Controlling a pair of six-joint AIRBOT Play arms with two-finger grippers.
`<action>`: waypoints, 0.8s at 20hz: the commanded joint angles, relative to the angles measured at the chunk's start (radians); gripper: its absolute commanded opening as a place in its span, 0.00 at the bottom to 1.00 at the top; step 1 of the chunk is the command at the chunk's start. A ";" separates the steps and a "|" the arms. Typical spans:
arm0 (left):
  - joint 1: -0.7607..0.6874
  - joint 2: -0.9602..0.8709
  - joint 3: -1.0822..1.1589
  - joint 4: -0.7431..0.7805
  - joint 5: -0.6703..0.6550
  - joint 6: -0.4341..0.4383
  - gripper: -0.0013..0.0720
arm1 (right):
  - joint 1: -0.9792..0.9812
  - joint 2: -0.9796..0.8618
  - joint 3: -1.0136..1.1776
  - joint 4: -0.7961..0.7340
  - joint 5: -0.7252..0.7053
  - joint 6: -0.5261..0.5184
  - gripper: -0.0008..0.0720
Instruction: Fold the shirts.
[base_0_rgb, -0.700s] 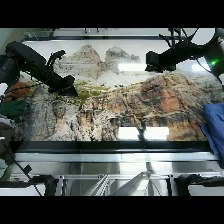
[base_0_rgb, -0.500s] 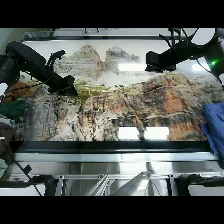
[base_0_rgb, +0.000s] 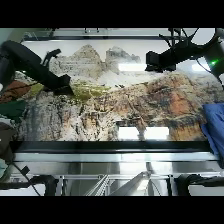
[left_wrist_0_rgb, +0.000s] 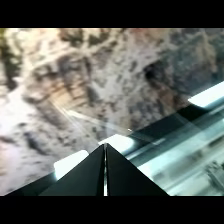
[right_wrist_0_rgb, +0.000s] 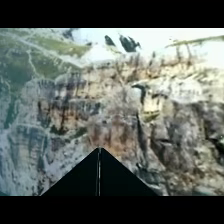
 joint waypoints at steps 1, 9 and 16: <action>0.101 0.099 0.000 0.229 -0.105 -0.019 0.04 | 0.001 0.000 0.001 0.000 0.000 0.000 0.03; 0.561 -0.005 0.058 0.312 -0.378 -0.016 1.00 | 0.001 0.000 0.001 0.004 0.000 0.000 0.03; 0.692 -0.476 0.412 0.312 -0.431 -0.007 1.00 | 0.001 -0.007 0.000 0.020 -0.063 0.000 0.03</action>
